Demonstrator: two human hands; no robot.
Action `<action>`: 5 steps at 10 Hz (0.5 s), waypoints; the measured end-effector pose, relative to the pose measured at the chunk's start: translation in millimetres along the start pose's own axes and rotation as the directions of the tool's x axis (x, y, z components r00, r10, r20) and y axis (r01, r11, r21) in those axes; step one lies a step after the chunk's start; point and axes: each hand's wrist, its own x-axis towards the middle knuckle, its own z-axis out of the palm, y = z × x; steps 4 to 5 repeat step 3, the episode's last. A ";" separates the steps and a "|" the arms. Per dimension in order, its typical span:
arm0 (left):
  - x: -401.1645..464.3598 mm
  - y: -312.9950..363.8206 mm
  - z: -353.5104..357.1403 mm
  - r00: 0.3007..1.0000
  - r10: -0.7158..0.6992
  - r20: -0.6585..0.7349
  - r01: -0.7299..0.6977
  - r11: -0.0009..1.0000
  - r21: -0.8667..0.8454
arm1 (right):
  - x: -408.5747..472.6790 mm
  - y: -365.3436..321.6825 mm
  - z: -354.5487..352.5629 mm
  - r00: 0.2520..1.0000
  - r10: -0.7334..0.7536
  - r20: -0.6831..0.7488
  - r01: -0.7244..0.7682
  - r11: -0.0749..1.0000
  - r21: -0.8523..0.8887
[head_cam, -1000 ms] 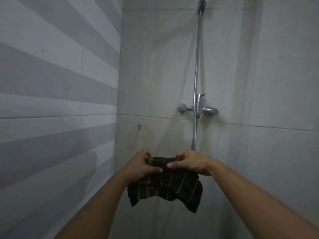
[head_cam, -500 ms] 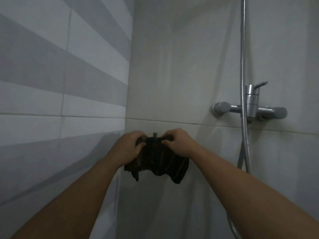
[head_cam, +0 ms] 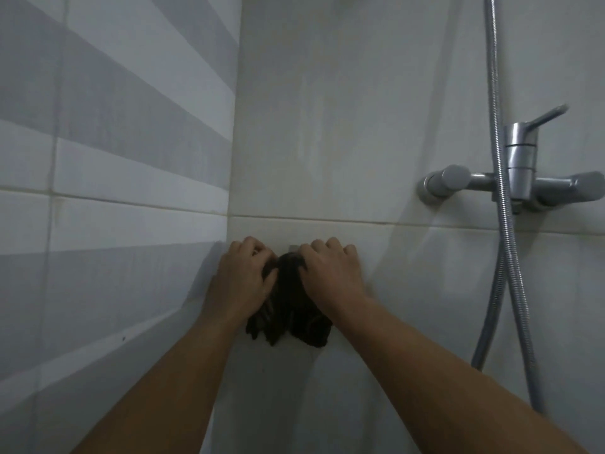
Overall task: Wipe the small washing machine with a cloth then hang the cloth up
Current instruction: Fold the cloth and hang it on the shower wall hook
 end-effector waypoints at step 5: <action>-82.4 69.3 -45.6 0.903 -0.370 0.218 0.421 0.661 -0.621 | -58.8 -12.3 -64.7 0.942 0.076 0.326 -0.158 0.960 0.232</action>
